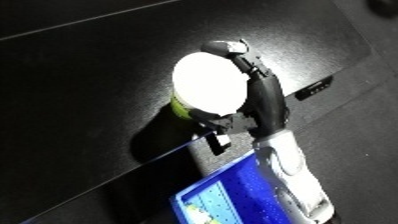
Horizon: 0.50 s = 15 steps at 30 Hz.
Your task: Pick up the object and place it into the box
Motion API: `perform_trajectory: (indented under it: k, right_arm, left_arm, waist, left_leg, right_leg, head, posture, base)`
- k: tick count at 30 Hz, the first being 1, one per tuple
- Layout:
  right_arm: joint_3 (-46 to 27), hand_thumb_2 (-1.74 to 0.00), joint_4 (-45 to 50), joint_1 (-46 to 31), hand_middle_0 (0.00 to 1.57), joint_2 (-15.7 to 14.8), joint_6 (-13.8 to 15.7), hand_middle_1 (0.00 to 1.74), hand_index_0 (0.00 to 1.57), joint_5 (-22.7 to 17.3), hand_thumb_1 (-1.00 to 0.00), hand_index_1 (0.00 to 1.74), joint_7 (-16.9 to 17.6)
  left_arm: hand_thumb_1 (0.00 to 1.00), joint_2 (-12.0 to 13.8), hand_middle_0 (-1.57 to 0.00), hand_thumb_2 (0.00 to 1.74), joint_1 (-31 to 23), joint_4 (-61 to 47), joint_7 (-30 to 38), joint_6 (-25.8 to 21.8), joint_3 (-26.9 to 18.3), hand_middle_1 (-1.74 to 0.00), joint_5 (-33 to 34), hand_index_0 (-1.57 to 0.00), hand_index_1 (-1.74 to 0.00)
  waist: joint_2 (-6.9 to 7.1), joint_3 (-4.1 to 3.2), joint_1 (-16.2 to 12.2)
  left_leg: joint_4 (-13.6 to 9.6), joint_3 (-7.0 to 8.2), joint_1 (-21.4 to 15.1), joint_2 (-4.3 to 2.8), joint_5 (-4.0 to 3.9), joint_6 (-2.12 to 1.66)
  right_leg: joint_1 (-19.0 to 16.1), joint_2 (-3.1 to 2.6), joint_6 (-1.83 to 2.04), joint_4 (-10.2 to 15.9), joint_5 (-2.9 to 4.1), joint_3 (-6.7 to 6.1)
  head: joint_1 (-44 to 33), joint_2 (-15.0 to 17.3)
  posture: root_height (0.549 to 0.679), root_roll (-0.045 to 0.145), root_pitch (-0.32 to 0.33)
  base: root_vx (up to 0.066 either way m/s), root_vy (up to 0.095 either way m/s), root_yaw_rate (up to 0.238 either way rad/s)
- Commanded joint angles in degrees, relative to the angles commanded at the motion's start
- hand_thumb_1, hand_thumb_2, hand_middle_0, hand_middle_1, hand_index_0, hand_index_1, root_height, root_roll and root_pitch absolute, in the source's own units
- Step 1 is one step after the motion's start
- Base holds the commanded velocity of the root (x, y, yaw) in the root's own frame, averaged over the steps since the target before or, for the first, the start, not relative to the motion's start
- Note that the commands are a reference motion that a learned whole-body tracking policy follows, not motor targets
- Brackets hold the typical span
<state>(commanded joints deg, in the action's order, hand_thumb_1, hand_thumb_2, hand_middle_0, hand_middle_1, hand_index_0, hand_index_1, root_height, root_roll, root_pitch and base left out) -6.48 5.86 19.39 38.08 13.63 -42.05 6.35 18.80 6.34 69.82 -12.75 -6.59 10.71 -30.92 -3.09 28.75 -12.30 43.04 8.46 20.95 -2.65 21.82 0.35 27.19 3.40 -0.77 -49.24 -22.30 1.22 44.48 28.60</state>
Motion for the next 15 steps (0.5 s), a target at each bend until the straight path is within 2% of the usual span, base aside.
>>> perform_trajectory:
  k: [4,9,15]
  right_arm:
    - [-4.8,-1.39,0.7,-5.6,1.26,0.3,5.2,1.39,1.26,-0.3,-0.8,1.39,-1.3]
    - [-11.8,-1.39,-1.1,-11.6,1.26,0.6,13.6,1.39,1.26,-2.3,-0.8,1.39,-1.1]
    - [-18.7,-1.39,-8.2,-16.9,1.26,0.6,20.3,1.39,1.26,-5.7,-0.8,1.39,0.2]
  left_arm:
    - [0.0,-0.2,0.0,0.0,-0.8,0.9,-1.2,-1.1,-1.0,0.0,-0.3,0.0,0.0]
    - [0.0,-0.5,0.0,0.0,-1.3,2.0,-2.6,-2.6,-1.6,0.0,-1.0,0.0,0.0]
    - [0.0,-0.8,0.0,0.0,-0.5,2.5,-3.2,-3.2,-2.1,0.0,-2.2,0.0,0.0]
  waist:
    - [-0.3,0.14,-2.0]
    - [-1.05,0.22,-4.6]
    - [-2.06,0.63,-7.2]
  left_leg:
    - [-0.5,1.05,-0.9,0.23,0.49,0.21]
    - [-1.5,2.25,-2.2,0.77,0.9,0.53]
    - [-2.4,3.4,-3.3,1.26,0.73,0.73]
  right_leg:
    - [0.1,-0.84,0.06,0.5,0.15,-0.83]
    - [0.1,-1.94,0.25,1.5,0.47,-1.79]
    - [0.3,-2.93,0.5,2.8,1.2,-2.86]
  head:
    - [2.0,0.0]
    - [4.6,-0.2]
    - [5.2,0.1]
  posture:
    - [0.628,0.079,0.012]
    - [0.63,0.082,0.021]
    - [0.632,0.084,0.029]
  base:
    - [-0.006,0.078,-0.176]
    - [-0.002,0.086,-0.22]
    - [-0.003,0.071,-0.198]
